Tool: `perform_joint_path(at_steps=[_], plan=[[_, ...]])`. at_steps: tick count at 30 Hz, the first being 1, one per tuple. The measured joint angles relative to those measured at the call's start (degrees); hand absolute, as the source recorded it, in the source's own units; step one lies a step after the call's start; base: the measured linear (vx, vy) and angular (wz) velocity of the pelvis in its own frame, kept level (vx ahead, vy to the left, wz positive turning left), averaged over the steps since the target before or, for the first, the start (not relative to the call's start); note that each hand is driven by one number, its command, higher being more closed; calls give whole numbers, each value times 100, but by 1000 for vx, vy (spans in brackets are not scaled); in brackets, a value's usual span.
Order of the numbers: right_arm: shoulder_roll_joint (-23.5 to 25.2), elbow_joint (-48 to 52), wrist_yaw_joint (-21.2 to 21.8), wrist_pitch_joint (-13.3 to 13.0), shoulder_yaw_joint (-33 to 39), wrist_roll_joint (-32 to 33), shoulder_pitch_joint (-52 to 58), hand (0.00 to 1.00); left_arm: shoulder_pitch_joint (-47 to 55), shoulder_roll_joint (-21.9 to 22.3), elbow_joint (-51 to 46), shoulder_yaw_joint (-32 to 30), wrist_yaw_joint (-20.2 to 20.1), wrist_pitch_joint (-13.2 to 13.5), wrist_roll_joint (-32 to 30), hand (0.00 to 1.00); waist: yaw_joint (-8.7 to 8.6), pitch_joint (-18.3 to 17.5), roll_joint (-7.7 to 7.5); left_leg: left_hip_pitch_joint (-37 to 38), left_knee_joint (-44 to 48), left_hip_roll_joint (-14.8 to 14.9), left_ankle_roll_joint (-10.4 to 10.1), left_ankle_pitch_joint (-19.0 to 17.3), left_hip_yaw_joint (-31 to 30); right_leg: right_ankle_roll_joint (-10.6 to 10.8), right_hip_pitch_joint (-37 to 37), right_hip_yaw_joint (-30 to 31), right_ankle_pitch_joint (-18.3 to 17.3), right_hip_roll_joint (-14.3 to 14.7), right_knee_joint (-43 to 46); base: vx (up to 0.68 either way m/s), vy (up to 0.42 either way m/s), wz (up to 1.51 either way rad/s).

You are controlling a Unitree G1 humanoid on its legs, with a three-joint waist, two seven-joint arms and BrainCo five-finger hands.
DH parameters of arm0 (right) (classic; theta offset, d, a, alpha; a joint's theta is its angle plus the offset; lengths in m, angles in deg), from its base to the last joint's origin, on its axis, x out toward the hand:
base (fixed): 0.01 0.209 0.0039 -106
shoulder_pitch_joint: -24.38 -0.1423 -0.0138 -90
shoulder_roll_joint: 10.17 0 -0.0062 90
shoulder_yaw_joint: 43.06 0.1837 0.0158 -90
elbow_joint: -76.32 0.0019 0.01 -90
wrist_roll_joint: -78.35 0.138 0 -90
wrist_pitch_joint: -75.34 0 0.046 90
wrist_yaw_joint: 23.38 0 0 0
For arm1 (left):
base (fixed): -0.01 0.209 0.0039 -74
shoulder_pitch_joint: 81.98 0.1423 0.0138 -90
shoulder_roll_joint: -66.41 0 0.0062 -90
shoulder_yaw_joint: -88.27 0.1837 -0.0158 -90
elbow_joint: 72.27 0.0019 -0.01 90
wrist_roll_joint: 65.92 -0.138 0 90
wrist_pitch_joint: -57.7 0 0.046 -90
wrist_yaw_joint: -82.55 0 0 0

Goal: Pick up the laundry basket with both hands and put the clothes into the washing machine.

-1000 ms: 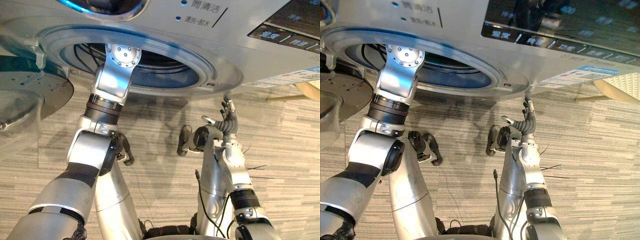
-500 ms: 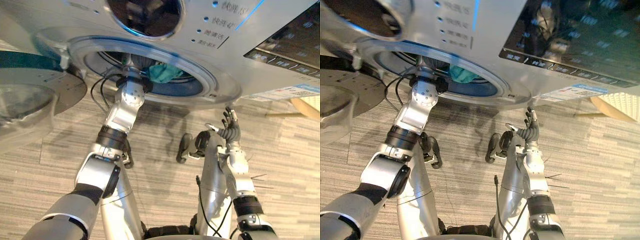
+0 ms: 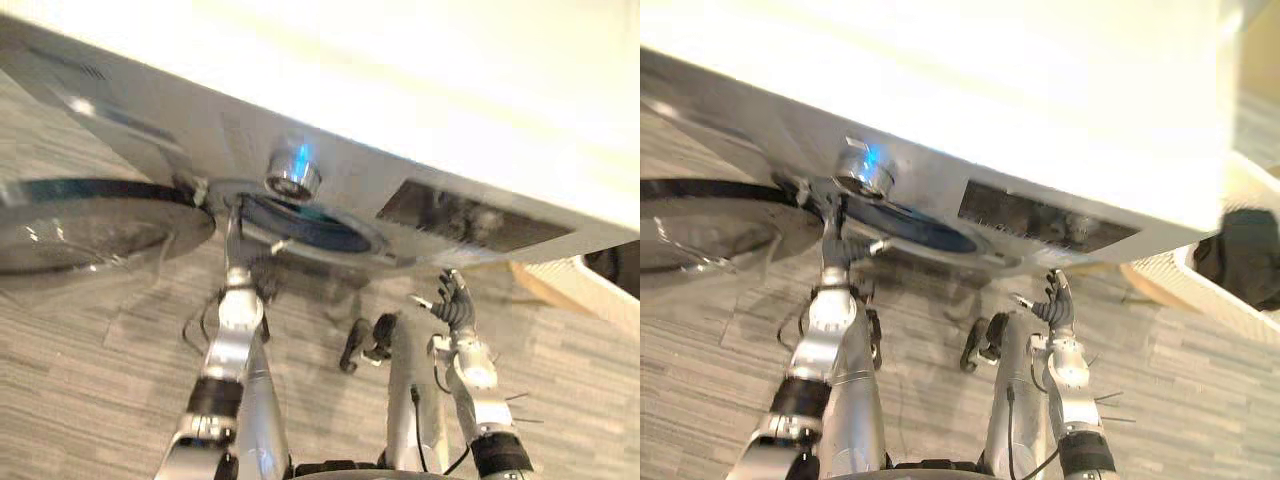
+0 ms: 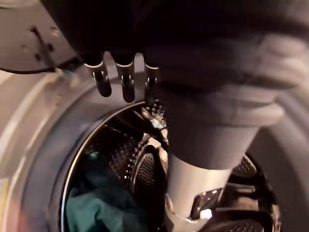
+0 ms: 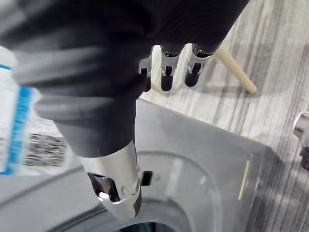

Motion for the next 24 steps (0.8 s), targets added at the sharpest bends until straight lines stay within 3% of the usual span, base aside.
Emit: perform_joint_path(at_steps=[4,8,10,14,19,20,22,24], plan=[[-7,-1198,16,48,1,-2,176,0,564,-24,1373,-190,-382,80,726,0,33,-441,89,1351,-1587,-110,61,471,490,181,1120,15,565,226,-1546,169,48,-16],[-191,-2030,28,79,2,1,158,0,711,-82,2242,-243,-585,69,763,0,-6,-575,281,2250,-2825,-225,143,948,934,335,1807,169,1240,410,-2896,119,92,-33],[-260,-2240,99,125,126,13,168,0,776,-84,2613,-306,-654,65,664,0,-114,-715,429,2791,-3615,-359,203,1235,1285,439,2209,335,1751,535,-3851,143,121,-54],[-319,-2289,125,143,263,274,197,0,760,-99,2855,-297,-741,15,264,0,-160,-864,554,3386,-4296,-502,261,1399,1816,547,2661,719,2345,696,-4875,92,110,-62],[-298,-2461,127,135,323,465,96,0,709,-203,3016,-57,-764,-27,-115,0,-267,-998,505,3804,-4570,-601,261,1397,2541,555,2687,1341,2723,825,-5321,26,71,-82],[-294,-2475,122,140,350,512,33,0,611,-181,3026,27,-763,-35,-205,0,-266,-1011,498,3817,-4579,-511,254,1368,2958,384,2441,1024,2847,851,-5405,-66,-21,-113],[-290,-2494,118,143,359,517,-65,0,583,-206,3030,78,-767,-56,-228,0,-295,-1008,545,3815,-4562,-418,254,1334,3335,-35,2319,-52,2424,646,-5192,-55,-20,-109],[-247,-2695,100,143,345,516,-279,0,580,-180,3019,100,-770,-59,-256,0,-258,-1040,571,3910,-4450,-217,144,1246,3881,-531,2284,-2221,2144,120,-4661,19,27,-160]])
